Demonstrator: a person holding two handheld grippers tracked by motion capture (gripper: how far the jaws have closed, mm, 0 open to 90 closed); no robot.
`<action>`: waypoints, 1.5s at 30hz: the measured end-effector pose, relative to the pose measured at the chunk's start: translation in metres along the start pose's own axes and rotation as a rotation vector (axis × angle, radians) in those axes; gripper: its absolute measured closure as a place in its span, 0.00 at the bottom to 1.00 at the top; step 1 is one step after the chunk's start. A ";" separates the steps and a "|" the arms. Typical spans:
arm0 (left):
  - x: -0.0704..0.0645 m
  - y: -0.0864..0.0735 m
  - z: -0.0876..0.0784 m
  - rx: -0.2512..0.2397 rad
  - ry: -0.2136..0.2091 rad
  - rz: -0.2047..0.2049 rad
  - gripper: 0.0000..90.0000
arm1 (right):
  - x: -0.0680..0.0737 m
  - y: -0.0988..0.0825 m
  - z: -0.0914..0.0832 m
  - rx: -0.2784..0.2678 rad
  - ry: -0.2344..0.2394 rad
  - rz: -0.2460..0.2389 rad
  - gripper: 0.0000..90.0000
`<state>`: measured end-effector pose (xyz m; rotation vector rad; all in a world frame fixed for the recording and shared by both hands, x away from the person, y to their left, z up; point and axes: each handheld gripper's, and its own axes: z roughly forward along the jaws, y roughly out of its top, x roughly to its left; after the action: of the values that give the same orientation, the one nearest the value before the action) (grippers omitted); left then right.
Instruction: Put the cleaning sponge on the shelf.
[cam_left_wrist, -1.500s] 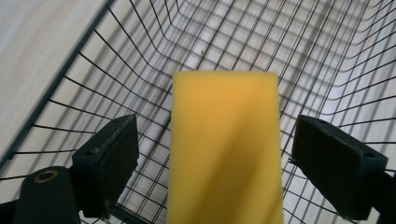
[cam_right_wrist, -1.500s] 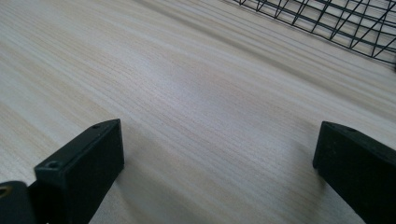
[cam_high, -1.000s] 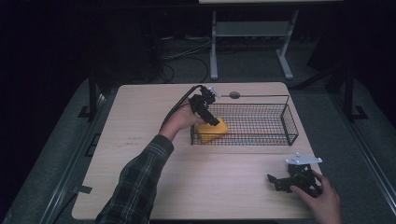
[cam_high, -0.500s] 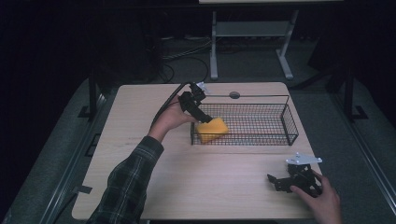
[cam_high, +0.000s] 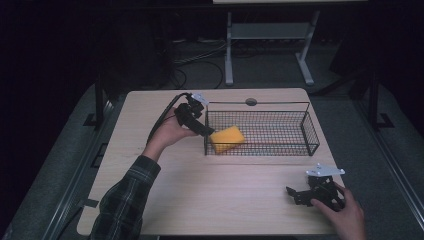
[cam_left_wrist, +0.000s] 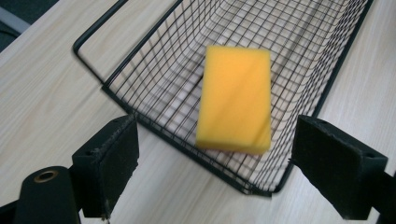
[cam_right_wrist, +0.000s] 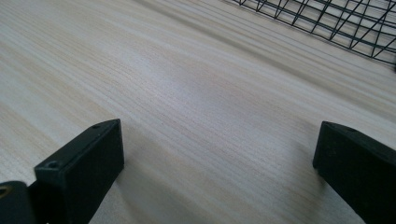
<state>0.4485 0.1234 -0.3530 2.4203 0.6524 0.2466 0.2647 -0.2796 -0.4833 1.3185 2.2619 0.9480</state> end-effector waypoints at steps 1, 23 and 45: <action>0.000 -0.003 -0.003 -0.002 0.004 -0.004 0.16 | 0.000 0.000 0.000 0.000 0.000 0.000 0.01; -0.008 -0.091 -0.043 -0.061 0.084 -0.104 0.16 | 0.000 0.000 0.000 0.000 0.000 0.000 0.01; -0.042 -0.174 -0.058 -0.049 0.179 -0.141 0.16 | 0.000 0.000 0.000 0.000 0.000 0.000 0.01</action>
<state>0.3254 0.2516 -0.4133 2.3105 0.8830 0.4192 0.2646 -0.2795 -0.4833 1.3183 2.2617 0.9477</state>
